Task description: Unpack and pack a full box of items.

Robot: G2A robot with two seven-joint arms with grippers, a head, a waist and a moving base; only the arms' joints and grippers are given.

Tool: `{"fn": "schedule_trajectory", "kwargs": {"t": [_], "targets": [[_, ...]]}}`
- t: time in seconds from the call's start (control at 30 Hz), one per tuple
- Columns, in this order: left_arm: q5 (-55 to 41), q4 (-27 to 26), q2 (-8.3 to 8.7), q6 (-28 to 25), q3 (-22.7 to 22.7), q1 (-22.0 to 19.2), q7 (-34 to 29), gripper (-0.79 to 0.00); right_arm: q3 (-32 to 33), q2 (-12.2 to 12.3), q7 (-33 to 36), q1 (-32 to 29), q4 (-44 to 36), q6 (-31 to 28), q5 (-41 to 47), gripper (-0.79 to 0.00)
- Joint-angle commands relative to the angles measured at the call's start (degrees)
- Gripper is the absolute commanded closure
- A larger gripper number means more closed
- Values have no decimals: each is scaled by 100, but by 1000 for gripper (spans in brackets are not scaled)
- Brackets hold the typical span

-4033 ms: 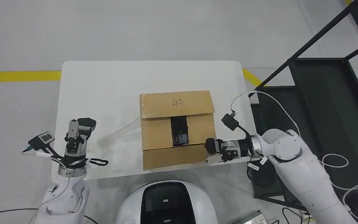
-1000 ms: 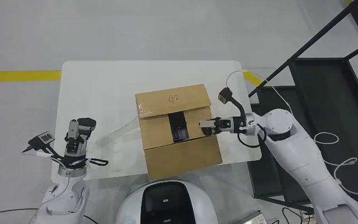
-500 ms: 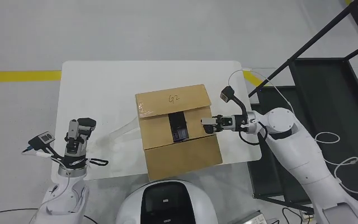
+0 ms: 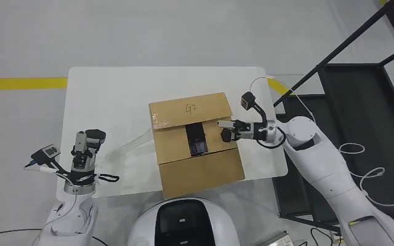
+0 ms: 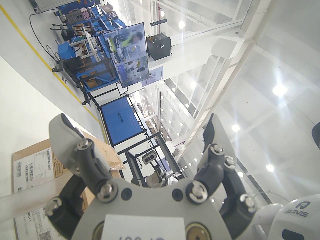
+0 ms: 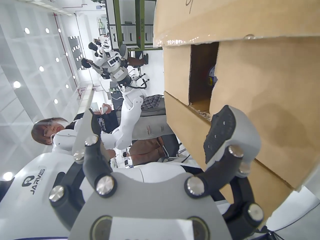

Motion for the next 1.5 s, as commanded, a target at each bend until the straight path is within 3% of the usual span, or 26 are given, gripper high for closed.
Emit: {"fn": "schedule_trajectory", "kwargs": {"t": [0.0,0.47,0.83,1.07,1.47], "targets": [[0,0,0,0,0,0,0,-785,-86,-47,-86,135,186,31,100,-785],[0,0,0,0,0,0,0,-785,-460,-246,-603,605,830,352,-132,-785],[0,0,0,0,0,0,0,-785,-290,-394,-1091,726,861,-163,606,-785],[0,0,0,0,0,0,0,-785,-371,-527,-1645,1024,873,-371,578,-785],[0,0,0,0,0,0,0,-785,-559,-656,-1791,1236,984,-631,463,-785]]}}
